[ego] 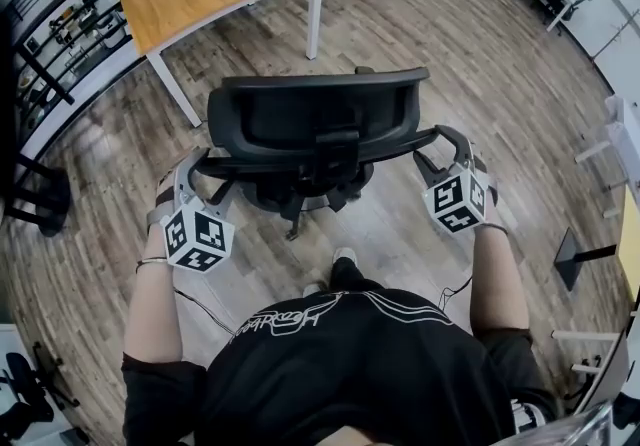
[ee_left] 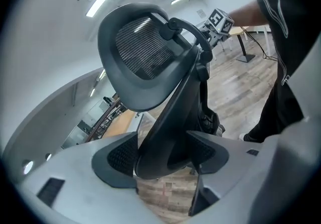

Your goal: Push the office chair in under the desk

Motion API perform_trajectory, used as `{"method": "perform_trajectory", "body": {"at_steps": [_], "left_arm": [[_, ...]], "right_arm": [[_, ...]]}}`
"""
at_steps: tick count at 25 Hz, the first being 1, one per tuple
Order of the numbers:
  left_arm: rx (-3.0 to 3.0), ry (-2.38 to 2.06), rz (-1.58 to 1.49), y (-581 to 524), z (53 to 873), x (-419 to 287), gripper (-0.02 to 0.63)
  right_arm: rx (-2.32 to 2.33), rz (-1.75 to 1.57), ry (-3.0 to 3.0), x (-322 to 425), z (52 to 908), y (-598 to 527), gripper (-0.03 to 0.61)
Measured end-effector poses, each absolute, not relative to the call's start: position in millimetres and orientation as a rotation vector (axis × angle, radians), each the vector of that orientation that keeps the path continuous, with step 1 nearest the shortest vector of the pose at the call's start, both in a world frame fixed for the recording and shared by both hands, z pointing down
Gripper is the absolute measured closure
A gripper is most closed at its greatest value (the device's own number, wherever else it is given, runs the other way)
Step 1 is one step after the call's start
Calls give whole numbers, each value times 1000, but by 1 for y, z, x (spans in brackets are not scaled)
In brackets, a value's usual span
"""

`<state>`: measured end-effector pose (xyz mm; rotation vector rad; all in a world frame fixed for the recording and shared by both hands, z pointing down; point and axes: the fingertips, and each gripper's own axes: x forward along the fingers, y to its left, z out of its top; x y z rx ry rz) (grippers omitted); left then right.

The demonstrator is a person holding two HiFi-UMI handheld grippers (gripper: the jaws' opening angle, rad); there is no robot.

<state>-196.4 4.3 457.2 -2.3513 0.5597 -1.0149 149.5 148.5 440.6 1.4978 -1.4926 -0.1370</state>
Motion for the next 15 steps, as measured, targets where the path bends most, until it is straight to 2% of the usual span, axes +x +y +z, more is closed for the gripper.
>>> {"method": "perform_trajectory", "body": {"at_steps": [15], "left_arm": [[-2375, 653, -1033, -16, 460, -188, 336]], "right_arm": [[1401, -209, -1542, 162, 446, 127, 314]]}}
